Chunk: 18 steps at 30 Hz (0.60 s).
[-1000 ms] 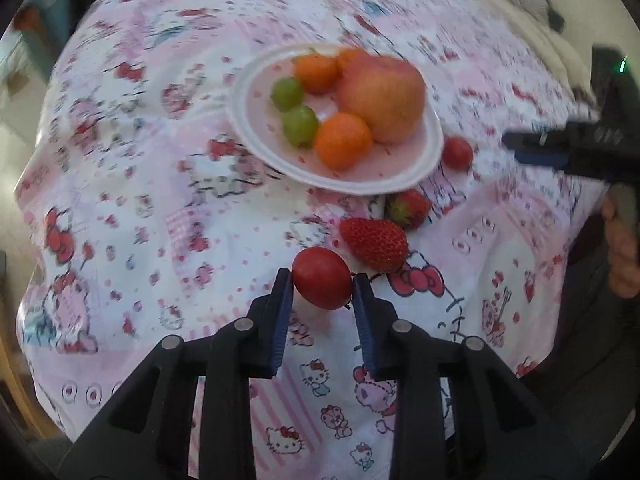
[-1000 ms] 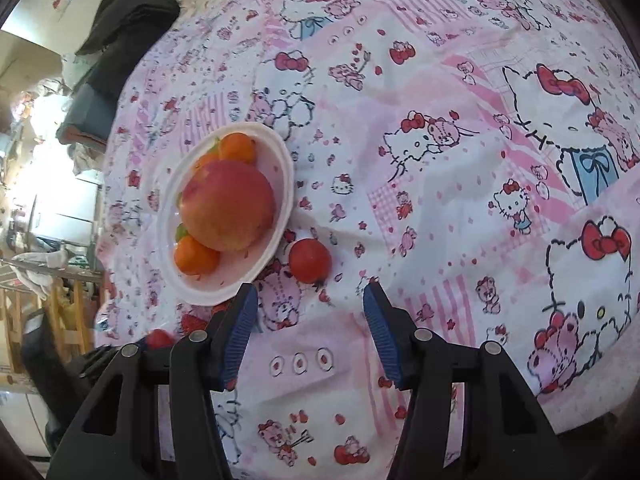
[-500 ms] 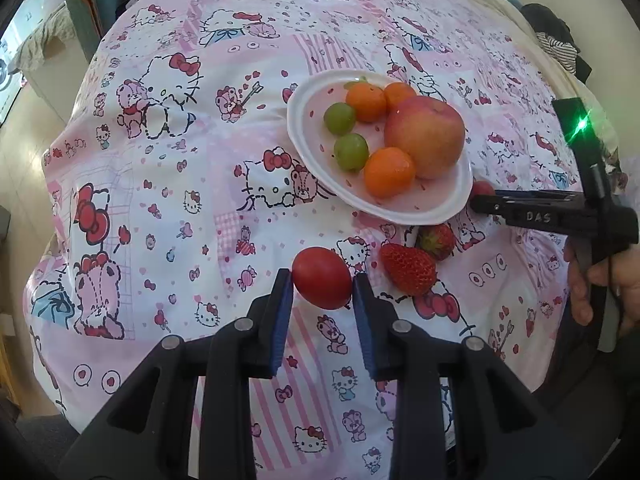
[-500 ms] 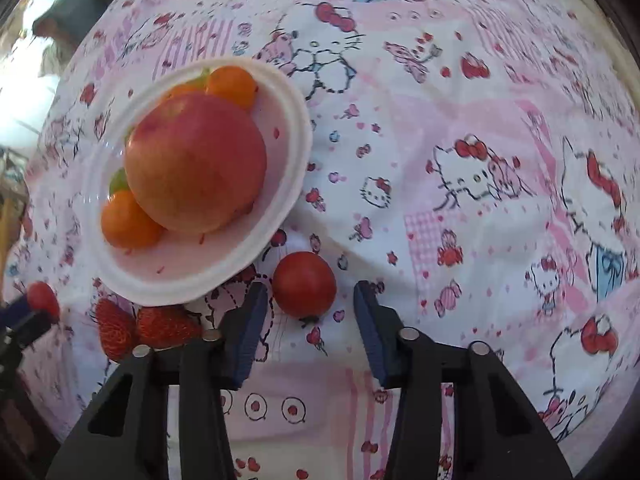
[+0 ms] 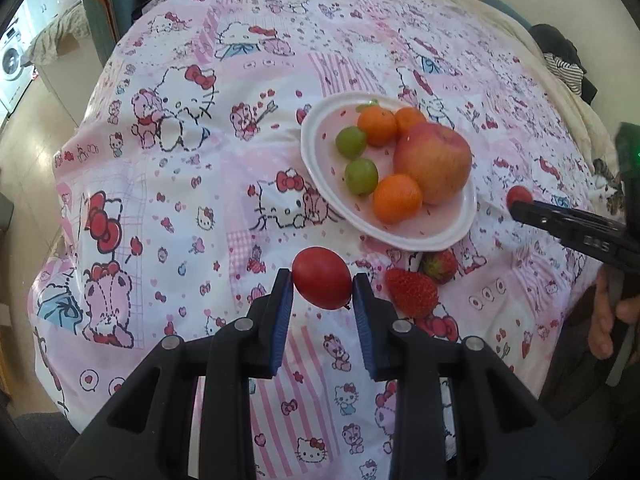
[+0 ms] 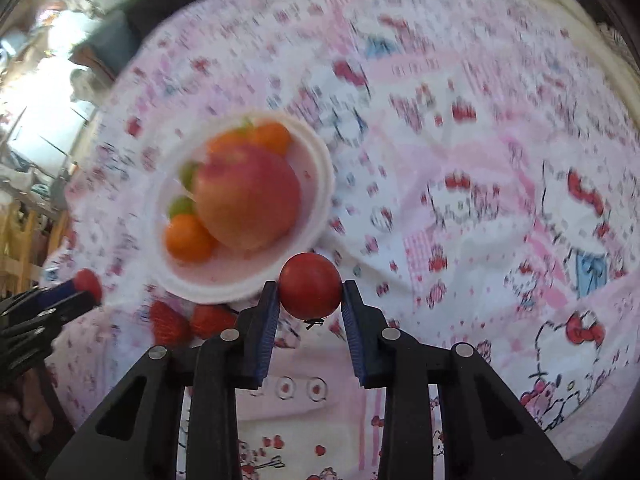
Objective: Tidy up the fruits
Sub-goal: 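Lower both tomatoes onto the plate and open both tools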
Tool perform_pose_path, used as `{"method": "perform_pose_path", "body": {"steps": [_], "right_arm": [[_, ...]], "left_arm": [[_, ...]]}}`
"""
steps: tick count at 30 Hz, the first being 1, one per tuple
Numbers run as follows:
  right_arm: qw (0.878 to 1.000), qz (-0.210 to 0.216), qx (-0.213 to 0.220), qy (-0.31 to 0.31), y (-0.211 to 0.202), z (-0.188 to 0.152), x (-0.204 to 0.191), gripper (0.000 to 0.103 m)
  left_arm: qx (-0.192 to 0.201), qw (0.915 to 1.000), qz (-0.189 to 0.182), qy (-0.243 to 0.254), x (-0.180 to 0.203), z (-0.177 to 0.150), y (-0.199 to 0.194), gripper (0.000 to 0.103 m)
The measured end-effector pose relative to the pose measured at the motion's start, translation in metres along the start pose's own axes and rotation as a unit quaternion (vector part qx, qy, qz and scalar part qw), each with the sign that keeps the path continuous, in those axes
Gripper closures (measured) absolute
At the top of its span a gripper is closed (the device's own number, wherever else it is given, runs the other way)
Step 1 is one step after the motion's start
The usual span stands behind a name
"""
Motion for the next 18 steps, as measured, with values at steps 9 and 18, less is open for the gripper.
{"method": "perform_pose_path", "body": {"steps": [9,18], "right_arm": [[0.998,0.017,0.041,-0.042,-0.016,0.029,-0.033,0.070],[0.997,0.046,0.032,-0.046,-0.005,0.069,-0.052,0.070]], "left_arm": [[0.005,1.0000,0.003,0.002,0.004,0.021,-0.003,0.077],[0.012,0.9988,0.026,0.040,0.018,0.088,0.000,0.077]]}}
Point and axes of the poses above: each gripper's, at about its wrist camera, not at the fingertips, and y roughly the way its jaws point, x to its right, z to its top, the point moved 4 cm from there along y, roughly the way its jaws point, and after that the axes turned 11 degrees about -x, right-handed, at the moved point
